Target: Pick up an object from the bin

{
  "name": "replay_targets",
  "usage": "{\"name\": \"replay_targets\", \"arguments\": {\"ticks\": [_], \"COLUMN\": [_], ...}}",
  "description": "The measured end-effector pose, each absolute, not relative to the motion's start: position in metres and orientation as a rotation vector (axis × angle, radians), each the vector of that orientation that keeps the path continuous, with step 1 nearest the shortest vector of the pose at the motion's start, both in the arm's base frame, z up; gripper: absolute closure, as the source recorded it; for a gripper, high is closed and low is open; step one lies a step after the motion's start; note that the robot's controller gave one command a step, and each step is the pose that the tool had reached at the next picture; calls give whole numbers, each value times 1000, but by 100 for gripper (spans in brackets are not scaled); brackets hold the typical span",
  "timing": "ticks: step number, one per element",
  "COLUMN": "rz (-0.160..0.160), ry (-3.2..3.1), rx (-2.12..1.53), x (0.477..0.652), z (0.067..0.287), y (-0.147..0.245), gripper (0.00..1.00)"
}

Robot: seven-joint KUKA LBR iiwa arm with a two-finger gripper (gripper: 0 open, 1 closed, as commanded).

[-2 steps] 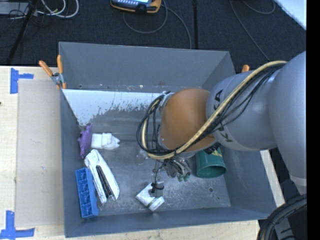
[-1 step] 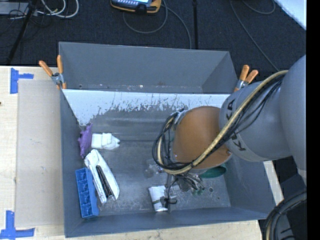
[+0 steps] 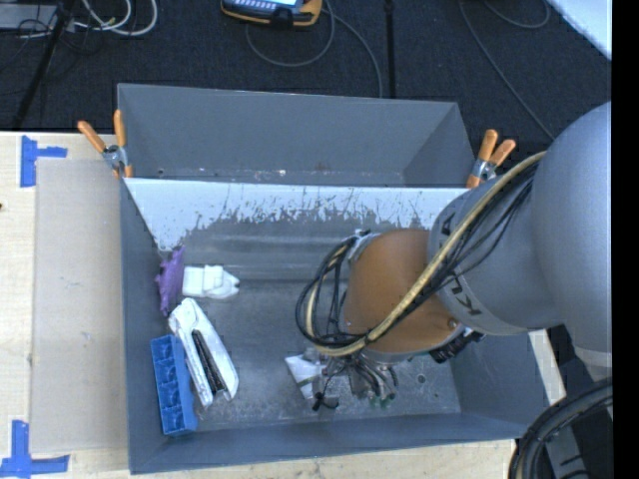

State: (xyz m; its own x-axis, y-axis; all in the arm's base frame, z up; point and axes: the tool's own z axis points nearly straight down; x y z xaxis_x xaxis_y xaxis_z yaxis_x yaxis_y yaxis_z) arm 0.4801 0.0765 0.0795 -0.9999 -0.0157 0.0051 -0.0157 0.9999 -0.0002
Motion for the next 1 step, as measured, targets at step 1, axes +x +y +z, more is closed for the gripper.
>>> {"name": "replay_targets", "arguments": {"ticks": [1], "rz": [0], "ry": [-3136], "rx": [23], "x": [480], "z": [80], "y": [76], "gripper": [100]}}
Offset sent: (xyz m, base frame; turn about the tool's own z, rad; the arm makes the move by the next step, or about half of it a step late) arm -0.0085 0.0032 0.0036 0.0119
